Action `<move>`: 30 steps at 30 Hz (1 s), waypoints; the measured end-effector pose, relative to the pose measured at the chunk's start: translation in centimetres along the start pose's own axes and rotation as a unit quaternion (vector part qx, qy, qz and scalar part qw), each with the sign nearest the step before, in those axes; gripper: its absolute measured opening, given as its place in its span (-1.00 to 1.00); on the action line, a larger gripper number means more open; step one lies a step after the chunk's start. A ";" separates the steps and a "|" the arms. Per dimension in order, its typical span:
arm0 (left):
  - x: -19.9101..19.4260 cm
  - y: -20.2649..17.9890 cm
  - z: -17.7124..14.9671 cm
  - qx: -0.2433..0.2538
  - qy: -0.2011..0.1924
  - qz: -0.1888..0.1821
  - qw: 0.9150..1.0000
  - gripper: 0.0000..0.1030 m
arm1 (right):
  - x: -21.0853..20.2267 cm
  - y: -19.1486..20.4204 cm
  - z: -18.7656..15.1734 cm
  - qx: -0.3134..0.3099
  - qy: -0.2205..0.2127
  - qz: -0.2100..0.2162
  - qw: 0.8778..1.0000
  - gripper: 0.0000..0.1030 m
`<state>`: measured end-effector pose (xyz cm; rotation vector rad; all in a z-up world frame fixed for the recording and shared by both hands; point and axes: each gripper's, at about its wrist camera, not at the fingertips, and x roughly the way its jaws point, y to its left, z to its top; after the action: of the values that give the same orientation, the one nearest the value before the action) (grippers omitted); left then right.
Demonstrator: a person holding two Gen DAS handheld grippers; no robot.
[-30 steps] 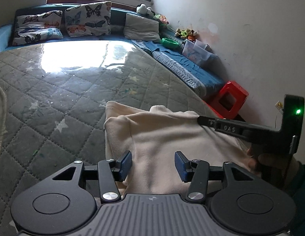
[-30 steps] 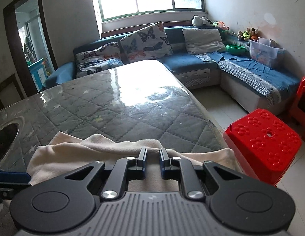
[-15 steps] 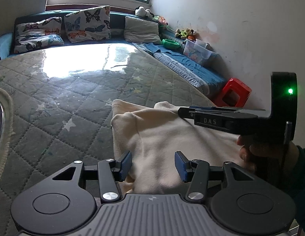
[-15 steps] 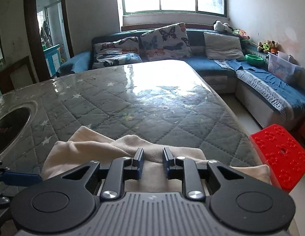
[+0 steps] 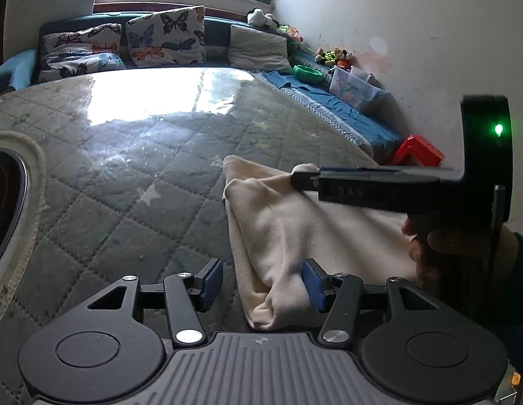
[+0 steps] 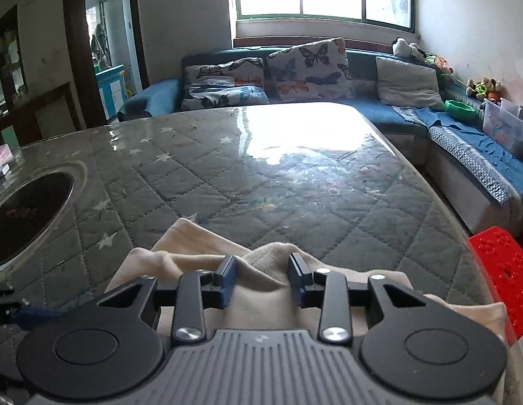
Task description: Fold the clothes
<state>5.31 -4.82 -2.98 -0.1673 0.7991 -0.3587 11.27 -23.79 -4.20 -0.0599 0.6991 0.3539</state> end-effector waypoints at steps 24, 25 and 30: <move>-1.1 1.5 -0.7 -0.020 -0.013 0.013 1.000 0.16 | -7.7 0.0 -3.8 -0.043 -0.030 -0.017 0.998 -0.01; -1.1 1.4 -0.8 -0.017 -0.014 0.014 1.000 0.16 | -8.1 -0.4 -4.3 -0.035 -0.029 -0.018 0.999 -0.01; -1.0 1.3 -0.9 -0.008 -0.016 0.018 1.000 0.16 | -9.1 -0.9 -7.3 -0.028 -0.025 -0.030 0.999 0.00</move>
<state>4.34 -3.26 -3.27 -0.1726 0.7736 -0.3146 0.60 -28.63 -3.98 -0.1250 0.6366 0.3155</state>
